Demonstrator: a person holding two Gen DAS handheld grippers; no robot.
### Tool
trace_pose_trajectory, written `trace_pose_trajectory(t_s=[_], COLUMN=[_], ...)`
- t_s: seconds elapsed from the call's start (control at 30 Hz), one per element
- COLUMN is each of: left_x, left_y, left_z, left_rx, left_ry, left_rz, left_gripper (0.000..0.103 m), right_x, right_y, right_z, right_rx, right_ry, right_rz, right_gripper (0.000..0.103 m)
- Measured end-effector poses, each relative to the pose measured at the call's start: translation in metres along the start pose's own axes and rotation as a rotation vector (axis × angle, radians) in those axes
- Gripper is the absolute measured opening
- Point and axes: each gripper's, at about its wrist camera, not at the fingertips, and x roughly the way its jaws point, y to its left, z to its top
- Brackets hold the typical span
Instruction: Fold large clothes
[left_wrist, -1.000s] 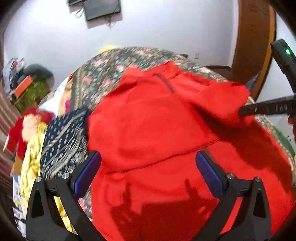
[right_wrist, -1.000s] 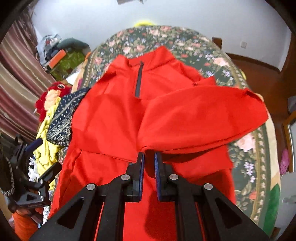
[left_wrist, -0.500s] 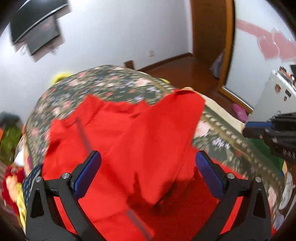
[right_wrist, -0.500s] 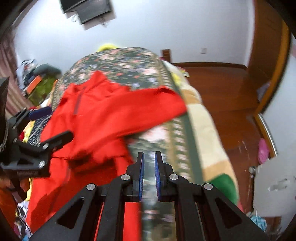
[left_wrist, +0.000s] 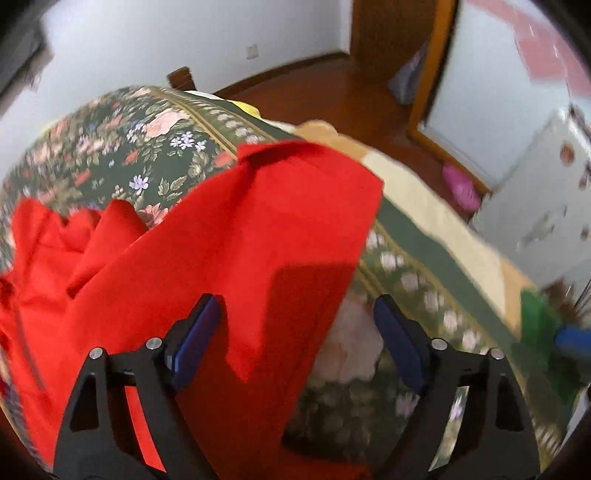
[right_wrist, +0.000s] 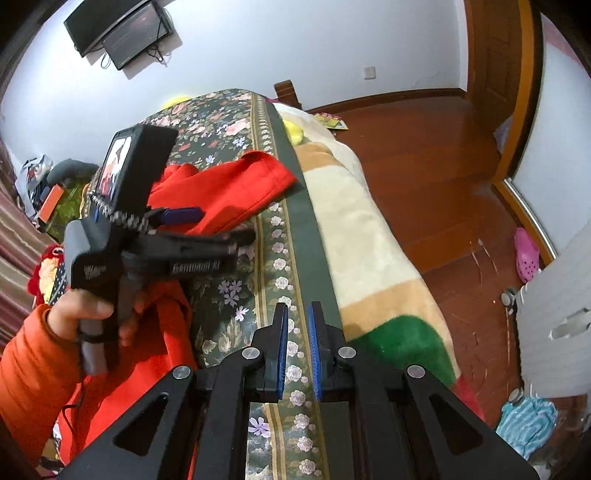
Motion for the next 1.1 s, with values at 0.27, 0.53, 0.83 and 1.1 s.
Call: trace_pose_trajectory(t_s=[0.27,0.53,0.83,1.1], left_x=[-0.026,-0.149,-0.266,-0.241], left_y=[0.016,0.088,0.199,0.27], left_z=[0.009,-0.004,-0.098,-0.234], left_rx=[-0.069,-0.178,-0.295,-0.534], left_ry=[-0.049,-0.28,-0.441,-0.303], left_rz=[0.006,0.009,0.234,0.245], left_gripper=[0.006,0.005,0.004,0.005], right_x=[0.005,0.0,0.033,0.113], right_y=[0.024,0.073,0.158,0.186], right_z=[-0.005,0.0,0.03,0.022], right_rx=[-0.03,-0.135,-0.31,-0.499], right_ry=[0.013,0.007,-0.009,0.105], right_rz=[0.039,0.065,0.078,-0.107], right_gripper=[0.007,0.007,0.007,0.007])
